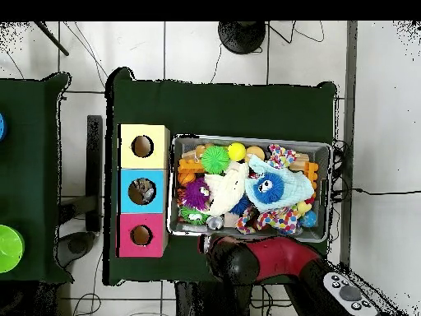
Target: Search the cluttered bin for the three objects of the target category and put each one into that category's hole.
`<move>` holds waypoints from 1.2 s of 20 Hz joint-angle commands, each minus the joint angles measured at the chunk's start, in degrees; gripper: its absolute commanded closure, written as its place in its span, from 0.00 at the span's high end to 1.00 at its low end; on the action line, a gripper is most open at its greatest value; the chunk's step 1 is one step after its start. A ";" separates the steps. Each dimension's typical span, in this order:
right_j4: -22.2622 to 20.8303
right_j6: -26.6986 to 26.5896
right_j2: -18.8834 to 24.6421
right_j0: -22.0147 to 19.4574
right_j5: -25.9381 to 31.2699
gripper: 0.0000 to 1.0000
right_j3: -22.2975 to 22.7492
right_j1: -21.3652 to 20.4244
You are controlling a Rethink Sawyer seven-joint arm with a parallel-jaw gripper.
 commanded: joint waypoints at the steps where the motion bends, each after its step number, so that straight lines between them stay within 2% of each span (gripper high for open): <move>1: -4.51 -6.27 2.92 0.14 3.91 1.00 -10.96 4.09; 12: -6.81 -4.32 1.81 1.74 1.65 1.00 -14.43 7.99; 24: -8.30 -3.83 2.47 1.13 0.04 1.00 -15.16 10.03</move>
